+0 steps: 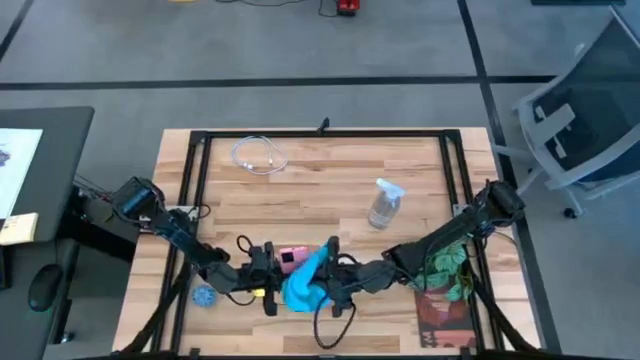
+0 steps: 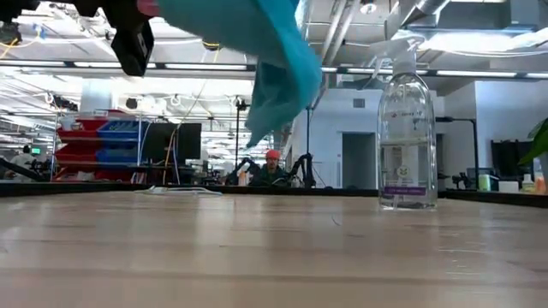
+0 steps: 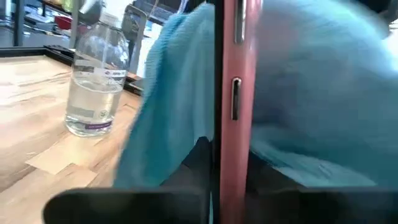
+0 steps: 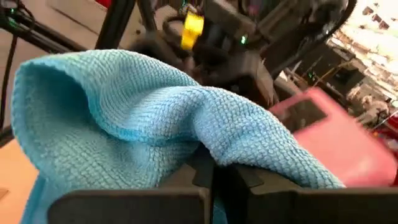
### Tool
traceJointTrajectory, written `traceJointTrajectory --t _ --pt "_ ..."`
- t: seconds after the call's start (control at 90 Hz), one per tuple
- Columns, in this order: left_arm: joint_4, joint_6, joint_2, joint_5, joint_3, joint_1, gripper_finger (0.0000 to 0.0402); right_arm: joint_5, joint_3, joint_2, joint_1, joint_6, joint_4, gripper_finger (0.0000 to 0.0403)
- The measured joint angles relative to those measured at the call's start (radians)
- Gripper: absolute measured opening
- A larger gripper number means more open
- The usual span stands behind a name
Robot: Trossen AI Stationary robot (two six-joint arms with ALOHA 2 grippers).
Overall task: Apply microfiber cloth
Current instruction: Wipe the back of the cellphone with a microfiber cloth
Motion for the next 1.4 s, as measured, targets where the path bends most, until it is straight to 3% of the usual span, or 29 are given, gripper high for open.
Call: traceJointTrajectory --t 0.167,0.356,0.456,0.6,0.8,0.989,1.1,1.189,1.4 --pt "-0.136 -0.029 -0.001 -0.018 0.052 0.01 0.0003 0.13 0.038 0.0 -0.019 -0.103 0.049 0.0" --pt "-0.186 -0.04 -0.001 -0.021 0.068 0.016 0.0003 0.15 0.053 -0.004 -0.041 -0.079 0.01 0.0" --pt "-0.198 -0.041 0.001 -0.024 0.068 0.012 0.0003 0.124 0.056 -0.001 -0.041 0.007 -0.099 0.0" --pt "-0.184 -0.032 0.001 -0.031 0.068 0.012 0.0003 -0.003 0.052 0.016 -0.041 0.118 -0.247 0.0" --pt "-0.182 -0.037 0.0 -0.039 0.067 0.012 0.0003 0.003 0.052 0.039 -0.043 0.07 -0.188 0.0" --pt "-0.189 -0.058 -0.003 -0.04 0.07 0.013 0.0003 0.22 0.048 0.043 -0.025 -0.107 0.022 0.0" --pt "-0.197 -0.062 -0.003 -0.03 0.07 0.012 0.0003 0.251 0.05 0.04 -0.024 -0.126 0.053 0.0" --pt "-0.21 -0.064 -0.002 -0.027 0.069 0.012 0.0003 0.235 0.051 0.04 -0.026 -0.06 -0.008 0.0" --pt "-0.216 -0.056 0.001 -0.027 0.066 0.012 0.0003 0.063 0.055 0.035 -0.046 0.18 -0.267 0.0"
